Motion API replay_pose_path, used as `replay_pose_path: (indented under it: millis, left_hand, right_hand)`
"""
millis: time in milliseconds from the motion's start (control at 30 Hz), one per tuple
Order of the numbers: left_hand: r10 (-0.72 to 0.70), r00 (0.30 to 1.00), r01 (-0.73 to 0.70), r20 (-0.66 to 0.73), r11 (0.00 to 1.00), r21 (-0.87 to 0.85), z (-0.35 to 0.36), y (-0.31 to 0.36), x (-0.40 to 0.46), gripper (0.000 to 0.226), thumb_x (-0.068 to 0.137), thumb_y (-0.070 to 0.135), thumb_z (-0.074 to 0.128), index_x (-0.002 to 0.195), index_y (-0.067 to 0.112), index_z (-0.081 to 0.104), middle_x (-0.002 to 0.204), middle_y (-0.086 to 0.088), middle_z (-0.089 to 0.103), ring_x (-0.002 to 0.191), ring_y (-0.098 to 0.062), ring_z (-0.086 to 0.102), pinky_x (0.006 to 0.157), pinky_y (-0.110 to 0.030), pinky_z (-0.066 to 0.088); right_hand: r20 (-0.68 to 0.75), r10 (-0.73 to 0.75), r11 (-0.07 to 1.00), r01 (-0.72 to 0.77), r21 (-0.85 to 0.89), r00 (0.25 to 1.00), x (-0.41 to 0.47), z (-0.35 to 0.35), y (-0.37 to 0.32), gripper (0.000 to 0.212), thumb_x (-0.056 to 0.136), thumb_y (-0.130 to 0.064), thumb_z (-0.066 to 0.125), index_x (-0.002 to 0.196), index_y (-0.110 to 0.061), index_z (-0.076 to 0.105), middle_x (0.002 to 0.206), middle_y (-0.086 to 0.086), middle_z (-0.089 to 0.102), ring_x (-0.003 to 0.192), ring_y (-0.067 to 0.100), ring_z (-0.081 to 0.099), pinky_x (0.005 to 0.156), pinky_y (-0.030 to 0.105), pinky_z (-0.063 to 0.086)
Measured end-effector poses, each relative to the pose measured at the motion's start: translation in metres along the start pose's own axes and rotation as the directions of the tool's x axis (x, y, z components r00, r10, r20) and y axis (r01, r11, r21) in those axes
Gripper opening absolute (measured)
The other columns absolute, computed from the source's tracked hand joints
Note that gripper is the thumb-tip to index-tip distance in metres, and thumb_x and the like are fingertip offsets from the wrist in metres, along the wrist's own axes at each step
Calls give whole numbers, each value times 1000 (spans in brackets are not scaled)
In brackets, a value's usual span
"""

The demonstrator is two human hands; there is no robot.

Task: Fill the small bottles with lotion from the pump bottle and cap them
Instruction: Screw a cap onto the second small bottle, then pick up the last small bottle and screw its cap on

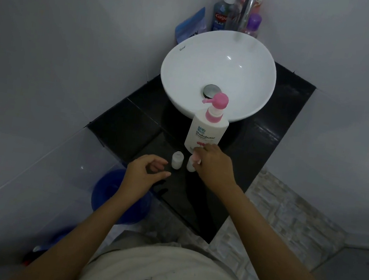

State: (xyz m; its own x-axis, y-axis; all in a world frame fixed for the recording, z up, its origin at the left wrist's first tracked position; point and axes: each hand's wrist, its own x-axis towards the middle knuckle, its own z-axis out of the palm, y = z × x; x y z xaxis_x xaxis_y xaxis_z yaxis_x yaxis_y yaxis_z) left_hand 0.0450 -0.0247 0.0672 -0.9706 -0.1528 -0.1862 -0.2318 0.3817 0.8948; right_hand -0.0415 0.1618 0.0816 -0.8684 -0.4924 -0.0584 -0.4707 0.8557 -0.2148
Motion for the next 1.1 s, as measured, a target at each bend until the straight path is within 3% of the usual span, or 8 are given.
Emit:
replay_pose_path:
  millis: [200,367,567,767,867,1100]
  left_hand:
    - [-20,1000,21,-13,995,95,18,-9,32,55,69,13,82,118,15,59,108,0,54,92,-10,54,73,-12,41]
    - [-48,999,47,18,995,83,35,-15,50,47,70,11,80,112,16,61,111,2,57,95,-6,56,76,-12,40]
    - [-17,1000,17,13,1000,8,36,-21,50,30,75,11,76,98,24,63,99,7,64,90,2,57,76,-9,40]
    - [-27,1000,26,-11,998,-60,23,-14,39,36,79,10,73,112,17,60,109,4,62,101,-6,57,89,-21,45]
    - [-36,999,30,-31,987,-156,15,-4,27,34,81,9,71,111,18,59,107,8,61,96,4,57,83,-11,45]
    - [-46,998,33,-30,936,-350,2,19,1,31,84,7,66,112,20,59,103,6,66,89,2,64,73,-10,51]
  right_hand:
    - [-149,148,976,-121,180,978,-20,-5,11,39,84,-32,64,120,-17,58,104,3,60,96,18,56,69,29,47]
    - [-212,321,914,-242,327,923,-47,-6,26,24,83,-33,66,104,-22,64,86,-5,58,74,10,54,60,22,41]
    - [-81,436,854,-384,352,896,-67,9,44,30,83,-33,67,109,-18,64,96,0,61,77,8,53,64,20,40]
    - [108,450,872,-462,160,886,-70,31,53,36,85,-38,63,113,-15,58,108,5,56,90,21,59,64,28,41]
    - [198,439,887,-458,64,877,-67,42,55,35,87,-37,60,110,-12,55,112,9,53,96,25,57,71,33,46]
    - [253,474,845,-517,136,843,-56,49,55,18,93,-24,50,99,-8,57,104,13,56,86,25,58,72,36,50]
